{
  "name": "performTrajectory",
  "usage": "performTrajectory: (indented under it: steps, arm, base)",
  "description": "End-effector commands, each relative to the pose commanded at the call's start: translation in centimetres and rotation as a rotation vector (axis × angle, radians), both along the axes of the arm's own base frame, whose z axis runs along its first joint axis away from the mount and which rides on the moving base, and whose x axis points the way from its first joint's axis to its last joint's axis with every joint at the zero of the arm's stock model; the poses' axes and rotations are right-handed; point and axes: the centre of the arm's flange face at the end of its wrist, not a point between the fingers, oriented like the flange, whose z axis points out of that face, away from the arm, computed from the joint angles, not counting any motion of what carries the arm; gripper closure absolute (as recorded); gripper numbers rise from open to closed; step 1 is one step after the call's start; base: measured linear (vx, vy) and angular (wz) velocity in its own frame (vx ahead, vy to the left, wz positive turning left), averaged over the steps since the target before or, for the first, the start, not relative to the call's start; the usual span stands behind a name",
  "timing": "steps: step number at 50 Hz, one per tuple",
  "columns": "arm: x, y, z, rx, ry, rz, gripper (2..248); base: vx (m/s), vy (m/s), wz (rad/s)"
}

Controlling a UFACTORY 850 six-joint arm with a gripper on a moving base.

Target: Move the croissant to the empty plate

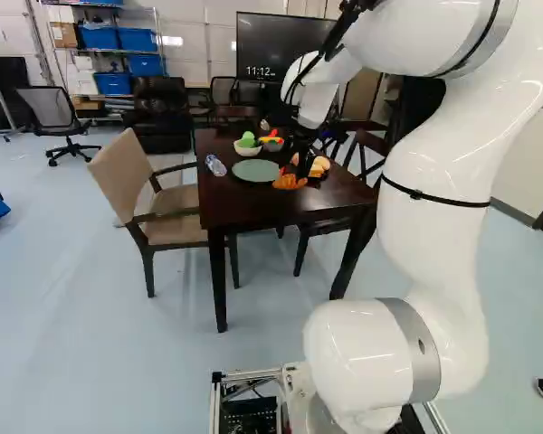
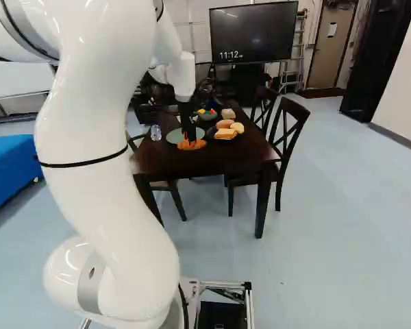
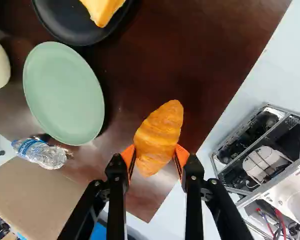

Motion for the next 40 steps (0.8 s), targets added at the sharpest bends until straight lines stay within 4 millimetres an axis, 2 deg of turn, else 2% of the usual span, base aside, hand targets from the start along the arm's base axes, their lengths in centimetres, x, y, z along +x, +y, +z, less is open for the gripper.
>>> performTrajectory:
  steps: [24,40]
  arm:
    - [3.1,0.8,3.4,-0.004,-0.084,0.016,129]
    - [6.1,1.8,3.3,-0.004,-0.104,0.034,129]
  base:
    - [0.000,0.000,0.000]
    - [0.000,0.000,0.000]
